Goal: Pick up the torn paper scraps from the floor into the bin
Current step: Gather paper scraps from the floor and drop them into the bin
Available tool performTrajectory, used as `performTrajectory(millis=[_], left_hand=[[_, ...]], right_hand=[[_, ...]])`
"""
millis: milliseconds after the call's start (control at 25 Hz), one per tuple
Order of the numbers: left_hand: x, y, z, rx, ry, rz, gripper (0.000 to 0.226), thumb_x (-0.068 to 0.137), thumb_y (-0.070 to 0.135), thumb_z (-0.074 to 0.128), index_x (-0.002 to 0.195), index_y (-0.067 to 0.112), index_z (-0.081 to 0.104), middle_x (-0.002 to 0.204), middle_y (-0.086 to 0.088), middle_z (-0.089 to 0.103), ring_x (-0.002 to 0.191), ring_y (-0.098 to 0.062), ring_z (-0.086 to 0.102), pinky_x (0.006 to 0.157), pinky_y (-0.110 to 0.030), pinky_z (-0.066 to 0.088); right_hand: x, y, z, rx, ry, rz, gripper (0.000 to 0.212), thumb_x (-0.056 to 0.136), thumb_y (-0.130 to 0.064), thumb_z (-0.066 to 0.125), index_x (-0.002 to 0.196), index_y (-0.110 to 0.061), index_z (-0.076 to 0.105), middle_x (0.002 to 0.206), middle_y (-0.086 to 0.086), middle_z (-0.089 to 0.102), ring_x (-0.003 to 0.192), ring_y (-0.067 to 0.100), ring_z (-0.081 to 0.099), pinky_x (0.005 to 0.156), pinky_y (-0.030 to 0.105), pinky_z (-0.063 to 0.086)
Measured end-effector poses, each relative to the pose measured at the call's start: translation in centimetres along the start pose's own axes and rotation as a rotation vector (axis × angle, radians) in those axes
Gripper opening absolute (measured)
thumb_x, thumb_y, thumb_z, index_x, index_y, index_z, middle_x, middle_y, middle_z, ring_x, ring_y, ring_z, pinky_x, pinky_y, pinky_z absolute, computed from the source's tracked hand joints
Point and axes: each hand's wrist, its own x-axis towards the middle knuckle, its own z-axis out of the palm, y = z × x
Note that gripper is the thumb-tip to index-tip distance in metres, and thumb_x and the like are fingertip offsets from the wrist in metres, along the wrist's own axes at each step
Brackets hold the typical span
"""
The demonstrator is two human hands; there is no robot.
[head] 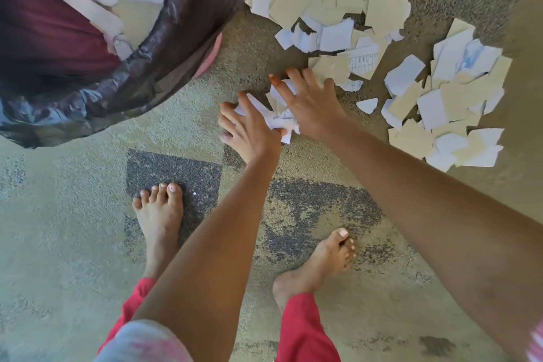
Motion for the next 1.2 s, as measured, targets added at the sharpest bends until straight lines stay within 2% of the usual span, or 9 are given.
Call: performTrajectory(millis=[120,280,400,520,720,960,1200], left_hand=[[0.4,-0.1,-0.3,-0.038,-0.016,0.012,0.083,0.059,0.037,0.088,0.125,0.022,0.041,0.13,-0.009,0.038,0.117,-0.03,0.04,0.088,-0.047,0.044],[0.0,0.2,-0.1,-0.067,-0.092,0.092,0.041,0.076,0.024,0.079,0.113,0.018,0.061,0.125,-0.008,0.042,0.116,-0.029,0.041,0.084,-0.045,0.052],[-0.2,0.1,0.1,-0.097,-0.104,0.15,0.037,0.081,0.02,0.076,0.116,0.018,0.063,0.121,-0.008,0.051,0.11,-0.028,0.051,0.077,-0.039,0.052],[-0.5,-0.2,0.1,-0.14,-0.104,0.207,0.028,0.083,0.015,0.073,0.11,0.016,0.065,0.108,-0.007,0.065,0.096,-0.027,0.063,0.067,-0.036,0.047],[-0.9,-0.8,-0.4,-0.259,-0.116,0.175,0.015,0.082,0.007,0.072,0.093,0.015,0.065,0.092,-0.005,0.068,0.079,-0.021,0.059,0.061,-0.03,0.04],[-1.9,-0.6,-2.5,-0.33,-0.126,0.234,0.01,0.084,0.003,0.068,0.088,0.012,0.064,0.089,-0.006,0.071,0.076,-0.019,0.061,0.063,-0.031,0.049],[-3.3,0.0,-6.5,-0.408,-0.14,0.297,0.008,0.083,0.007,0.072,0.085,0.009,0.064,0.083,-0.003,0.066,0.077,-0.02,0.062,0.061,-0.031,0.051]], right_hand=[[-0.4,-0.5,0.0,0.058,0.003,0.019,0.079,0.071,-0.009,0.076,0.136,-0.013,0.032,0.136,0.015,0.036,0.128,0.036,0.034,0.082,0.055,0.047],[-0.5,-0.1,0.3,0.207,0.011,0.095,0.063,0.074,-0.002,0.072,0.128,-0.013,0.041,0.134,0.016,0.035,0.124,0.034,0.035,0.08,0.051,0.051],[-1.1,0.2,0.8,0.294,-0.007,0.109,0.056,0.077,-0.001,0.071,0.127,-0.012,0.047,0.136,0.015,0.035,0.122,0.033,0.038,0.077,0.045,0.054],[-2.2,0.7,1.5,0.361,0.013,0.101,0.054,0.08,-0.003,0.071,0.129,-0.011,0.049,0.13,0.013,0.046,0.123,0.031,0.038,0.079,0.043,0.053],[-3.3,0.7,2.1,0.463,0.063,0.132,0.051,0.084,0.0,0.064,0.131,-0.012,0.048,0.12,0.009,0.056,0.123,0.03,0.037,0.085,0.044,0.051],[-4.6,1.2,1.2,0.519,0.108,0.162,0.044,0.084,-0.001,0.064,0.126,-0.011,0.052,0.119,0.012,0.059,0.12,0.033,0.041,0.089,0.044,0.045],[-7.0,2.2,-1.9,0.623,0.233,0.302,0.035,0.087,-0.005,0.061,0.121,-0.006,0.056,0.115,0.018,0.061,0.11,0.037,0.047,0.082,0.039,0.04]])
